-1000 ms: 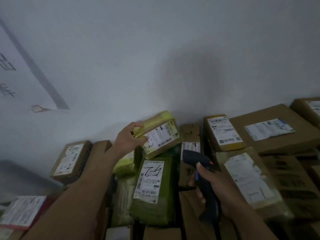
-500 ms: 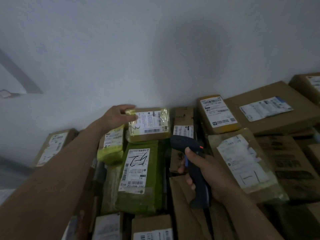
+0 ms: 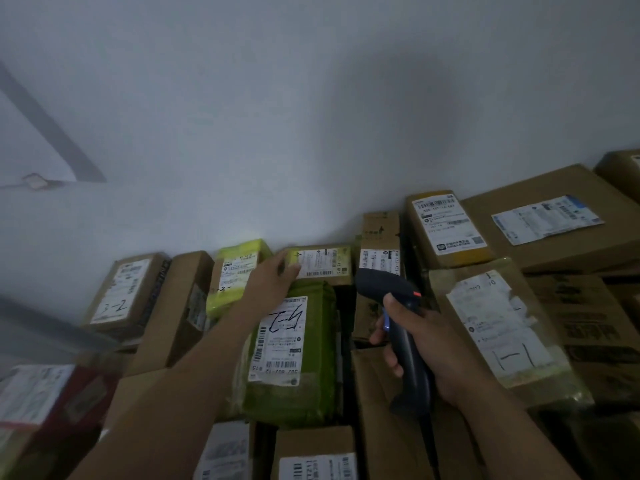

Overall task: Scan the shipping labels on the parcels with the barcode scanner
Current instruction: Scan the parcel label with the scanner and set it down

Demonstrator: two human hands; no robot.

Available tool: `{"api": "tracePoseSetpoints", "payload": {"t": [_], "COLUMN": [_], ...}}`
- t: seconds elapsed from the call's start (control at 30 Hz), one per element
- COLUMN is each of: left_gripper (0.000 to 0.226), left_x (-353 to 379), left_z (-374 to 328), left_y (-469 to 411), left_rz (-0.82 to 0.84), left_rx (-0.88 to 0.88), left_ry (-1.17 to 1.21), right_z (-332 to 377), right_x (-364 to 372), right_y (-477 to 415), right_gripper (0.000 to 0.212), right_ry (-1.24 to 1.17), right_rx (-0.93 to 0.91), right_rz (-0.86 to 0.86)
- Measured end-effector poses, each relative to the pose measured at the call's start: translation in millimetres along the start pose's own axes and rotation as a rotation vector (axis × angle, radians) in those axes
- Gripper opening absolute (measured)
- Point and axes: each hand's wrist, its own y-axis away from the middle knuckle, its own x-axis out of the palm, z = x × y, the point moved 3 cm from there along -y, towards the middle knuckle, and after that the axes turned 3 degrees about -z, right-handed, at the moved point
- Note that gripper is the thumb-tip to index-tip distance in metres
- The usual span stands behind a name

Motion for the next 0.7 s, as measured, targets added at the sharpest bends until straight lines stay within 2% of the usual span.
{"api": "tracePoseSetpoints", "payload": {"t": [0.13, 0.2, 0.3, 0.47, 0.6, 0.67, 0.7], "left_gripper": [0.06, 0.053, 0.038, 0.042, 0.045, 0.03, 0.017], "left_x": [-3, -2, 4, 16, 17, 11, 5], "left_z": [16, 24, 40, 50, 36, 37, 42], "left_y": [52, 77, 101, 132, 140, 137, 134], "left_rz": [-0.125, -0.073, 0.011, 0.133, 0.182, 0.139, 0.065], "left_rx": [-0.109, -0.205, -0.273, -0.382, -0.284, -0.214, -0.179], "left_ry": [0.226, 0.376, 0.472, 0.738, 0.704, 0.62, 0.557], "right_z": [6, 10, 13, 19, 34, 40, 41], "right_x": [4, 6, 13, 37, 74, 96, 107], "right_y": [8, 16, 31, 59, 81, 88, 89], "right_gripper": [0.05, 0.049, 0.045, 0.038, 0.032, 0.028, 0.027], "right_ry": [-0.006, 0.004, 0.015, 0.007, 0.073, 0.116, 0.145], "right_rx": [0.003, -0.001, -0.002, -0.017, -0.038, -0.051, -0.066], "right_rz": [-0.04, -0.089, -0.162, -0.203, -0.153, -0.134, -0.129]}}
